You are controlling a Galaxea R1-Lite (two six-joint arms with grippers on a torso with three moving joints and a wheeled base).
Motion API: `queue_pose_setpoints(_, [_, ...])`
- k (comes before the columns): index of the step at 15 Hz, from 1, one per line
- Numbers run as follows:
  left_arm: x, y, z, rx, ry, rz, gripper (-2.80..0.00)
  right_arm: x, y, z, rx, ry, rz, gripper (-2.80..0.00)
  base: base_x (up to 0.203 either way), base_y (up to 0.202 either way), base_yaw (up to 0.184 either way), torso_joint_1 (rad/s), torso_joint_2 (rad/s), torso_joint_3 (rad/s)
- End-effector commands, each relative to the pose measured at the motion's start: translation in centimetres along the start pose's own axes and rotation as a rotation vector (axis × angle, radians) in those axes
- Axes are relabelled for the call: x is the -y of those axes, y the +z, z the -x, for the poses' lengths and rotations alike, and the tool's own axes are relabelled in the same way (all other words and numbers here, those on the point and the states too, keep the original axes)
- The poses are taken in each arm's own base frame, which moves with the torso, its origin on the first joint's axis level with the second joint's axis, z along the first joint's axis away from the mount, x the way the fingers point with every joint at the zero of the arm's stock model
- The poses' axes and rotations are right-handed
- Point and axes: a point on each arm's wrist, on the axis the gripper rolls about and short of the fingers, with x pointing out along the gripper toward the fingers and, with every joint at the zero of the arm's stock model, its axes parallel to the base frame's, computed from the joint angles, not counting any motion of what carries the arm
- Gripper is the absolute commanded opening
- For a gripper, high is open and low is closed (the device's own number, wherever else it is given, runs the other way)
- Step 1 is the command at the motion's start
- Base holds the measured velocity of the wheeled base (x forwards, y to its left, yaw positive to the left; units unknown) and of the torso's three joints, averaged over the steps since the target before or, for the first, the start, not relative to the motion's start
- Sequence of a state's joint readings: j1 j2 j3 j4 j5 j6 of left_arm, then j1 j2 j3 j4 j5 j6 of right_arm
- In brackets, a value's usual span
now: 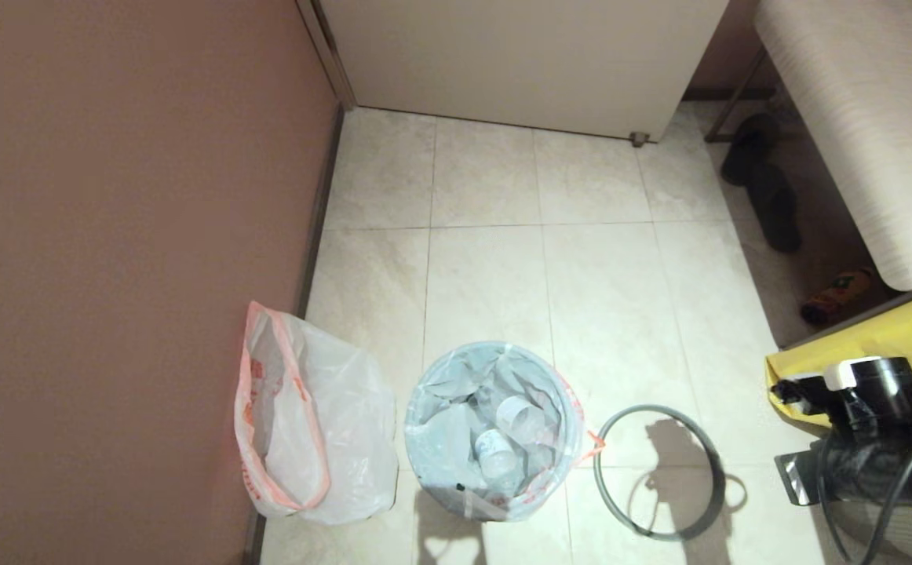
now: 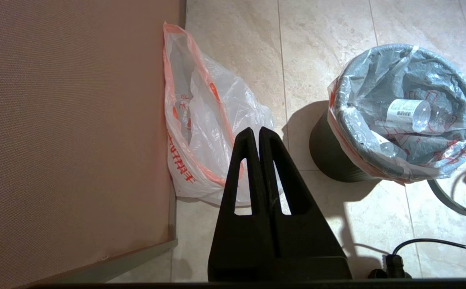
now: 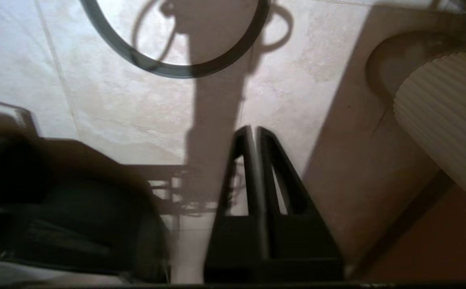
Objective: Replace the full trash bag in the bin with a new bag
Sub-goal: Place the trash bag on the floor
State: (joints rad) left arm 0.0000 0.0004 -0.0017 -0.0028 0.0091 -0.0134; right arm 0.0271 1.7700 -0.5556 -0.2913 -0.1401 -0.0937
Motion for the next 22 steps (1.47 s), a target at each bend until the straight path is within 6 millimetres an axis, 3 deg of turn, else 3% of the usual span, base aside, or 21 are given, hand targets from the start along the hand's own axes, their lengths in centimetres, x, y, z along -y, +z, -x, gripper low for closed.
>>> queue_pose_setpoints(1, [0.0, 0.0, 0.0, 0.001, 0.0, 0.0, -2.8, -0.1, 0.1, 3.6, 0.082, 0.011, -0.006, -2.8, 0.0, 0.0, 0.0, 0.0, 0.0, 0.0])
queue_pose_setpoints(6, [0.0, 0.0, 0.0, 0.001, 0.0, 0.0, -2.8, 0.1, -0.6, 8.0, 0.142, 0.029, -0.055, -2.8, 0.0, 0.0, 0.0, 0.0, 0.0, 0.0])
queue_pose_setpoints(11, [0.0, 0.0, 0.0, 0.001, 0.0, 0.0, -2.8, -0.3, -0.5, 8.8, 0.174, 0.106, -0.086, -2.8, 0.0, 0.0, 0.0, 0.0, 0.0, 0.0])
queue_pose_setpoints(15, [0.0, 0.0, 0.0, 0.001, 0.0, 0.0, -2.8, -1.2, 0.6, 7.8, 0.15, 0.194, -0.152, -2.8, 0.0, 0.0, 0.0, 0.0, 0.0, 0.0])
queue_pose_setpoints(19, [0.0, 0.0, 0.0, 0.001, 0.0, 0.0, -2.8, -2.6, 2.7, 4.3, 0.066, 0.26, -0.187, -2.8, 0.0, 0.0, 0.0, 0.0, 0.0, 0.0])
queue_pose_setpoints(22, [0.0, 0.0, 0.0, 0.001, 0.0, 0.0, -2.8, -4.0, 4.7, 3.1, 0.05, 0.375, -0.245, -2.8, 0.0, 0.0, 0.0, 0.0, 0.0, 0.0])
